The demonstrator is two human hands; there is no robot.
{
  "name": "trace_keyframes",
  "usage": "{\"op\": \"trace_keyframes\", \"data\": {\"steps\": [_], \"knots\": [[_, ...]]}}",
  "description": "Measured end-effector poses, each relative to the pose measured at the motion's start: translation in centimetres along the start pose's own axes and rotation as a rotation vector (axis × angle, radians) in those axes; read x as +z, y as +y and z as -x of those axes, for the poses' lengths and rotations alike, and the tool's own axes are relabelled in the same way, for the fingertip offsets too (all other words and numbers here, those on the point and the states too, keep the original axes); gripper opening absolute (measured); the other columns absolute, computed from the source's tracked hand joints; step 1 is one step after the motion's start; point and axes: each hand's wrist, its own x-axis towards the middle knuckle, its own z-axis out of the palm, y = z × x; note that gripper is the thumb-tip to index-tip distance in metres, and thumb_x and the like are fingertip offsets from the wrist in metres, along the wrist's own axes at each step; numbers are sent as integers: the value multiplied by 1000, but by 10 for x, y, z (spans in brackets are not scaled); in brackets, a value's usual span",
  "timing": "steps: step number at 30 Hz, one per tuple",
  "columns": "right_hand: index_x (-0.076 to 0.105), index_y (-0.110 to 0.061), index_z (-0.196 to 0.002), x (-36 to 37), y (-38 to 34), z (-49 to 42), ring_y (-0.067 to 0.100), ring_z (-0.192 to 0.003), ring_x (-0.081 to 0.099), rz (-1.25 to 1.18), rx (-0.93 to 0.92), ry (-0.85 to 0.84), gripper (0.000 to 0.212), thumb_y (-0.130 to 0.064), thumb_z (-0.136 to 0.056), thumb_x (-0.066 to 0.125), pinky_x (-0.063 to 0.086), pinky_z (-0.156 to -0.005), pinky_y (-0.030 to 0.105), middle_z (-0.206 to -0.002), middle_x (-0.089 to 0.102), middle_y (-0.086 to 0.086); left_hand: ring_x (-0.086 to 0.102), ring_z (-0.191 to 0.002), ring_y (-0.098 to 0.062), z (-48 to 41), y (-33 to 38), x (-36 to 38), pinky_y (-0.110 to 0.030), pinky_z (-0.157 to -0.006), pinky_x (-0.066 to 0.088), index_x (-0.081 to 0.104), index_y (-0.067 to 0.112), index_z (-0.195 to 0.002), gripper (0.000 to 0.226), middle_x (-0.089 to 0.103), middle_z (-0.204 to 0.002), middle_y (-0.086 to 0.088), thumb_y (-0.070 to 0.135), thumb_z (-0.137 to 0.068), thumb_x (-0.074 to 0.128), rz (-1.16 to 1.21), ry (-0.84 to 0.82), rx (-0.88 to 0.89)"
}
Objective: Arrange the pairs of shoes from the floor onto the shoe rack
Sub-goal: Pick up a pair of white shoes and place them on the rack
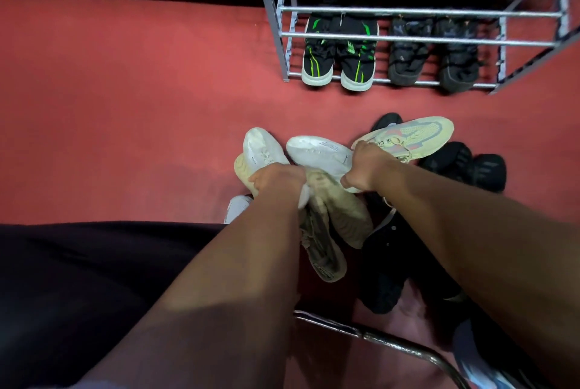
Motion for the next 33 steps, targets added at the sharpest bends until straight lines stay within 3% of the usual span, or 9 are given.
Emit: {"op": "trace_keyframes", "data": {"steps": [2,4,6,9,13,19,24,29,33], "knots": [[48,-4,-140,-5,5,17,32,-115,61,-15,31,-47,86,-48,-75,82,50,-83,34,-130,61,14,64,-106,-34,15,-1,-7,-44,-84,51,62,10,-131,77,66,-120,-11,53,-68,70,-41,-77,20],[59,-7,-131,-10,11,33,29,-105,66,-51,48,-127,74,-50,-74,81,55,-88,36,-115,67,8,62,-111,-34,59,-2,-24,-43,-93,50,61,11,-131,64,64,-121,-10,49,-80,71,-47,-154,60],[67,-9,-106,-17,16,50,26,-90,66,-48,49,-153,48,-44,-76,79,56,-78,33,-94,66,5,57,-122,-32,93,-6,-31,-41,-100,46,52,7,-138,63,59,-132,-12,44,-91,69,-58,-200,120],[60,-16,-80,-30,25,77,22,-76,62,7,35,-74,30,-38,-72,78,45,-60,28,-85,63,5,57,-116,-30,127,-8,-34,-37,-89,44,47,7,-146,65,57,-130,-13,40,-94,69,-137,-205,189],[66,-13,-89,-69,38,112,27,-87,66,70,17,33,28,-33,-74,78,52,-68,30,-83,62,4,55,-128,-31,173,2,-53,-37,-98,48,29,8,-159,79,50,-147,-16,35,-96,67,-291,-162,337],[64,-8,-107,-143,59,157,23,-72,61,53,21,226,50,-35,-67,79,47,-59,27,-84,62,4,63,-118,-31,232,28,-112,-40,-103,50,58,7,-139,60,63,-134,-12,43,-93,72,-562,10,504],[53,-8,-110,-182,67,178,24,-75,61,79,11,297,49,-28,-70,73,51,-62,30,-85,60,6,64,-108,-33,274,61,-178,-44,-99,51,60,8,-138,58,64,-132,-10,41,-92,72,-707,88,520],[65,-15,-89,-195,65,165,23,-66,66,-7,16,373,35,-31,-58,68,58,-60,30,-72,67,4,64,-113,-33,283,90,-213,-47,-104,50,60,7,-135,51,63,-127,-10,36,-94,70,-790,147,543],[58,-17,-108,-195,55,137,26,-80,66,-81,12,444,52,-40,-63,72,58,-72,34,-87,65,1,63,-117,-33,253,109,-204,-44,-101,51,57,11,-141,60,59,-141,-10,35,-88,74,-710,196,593]]}}
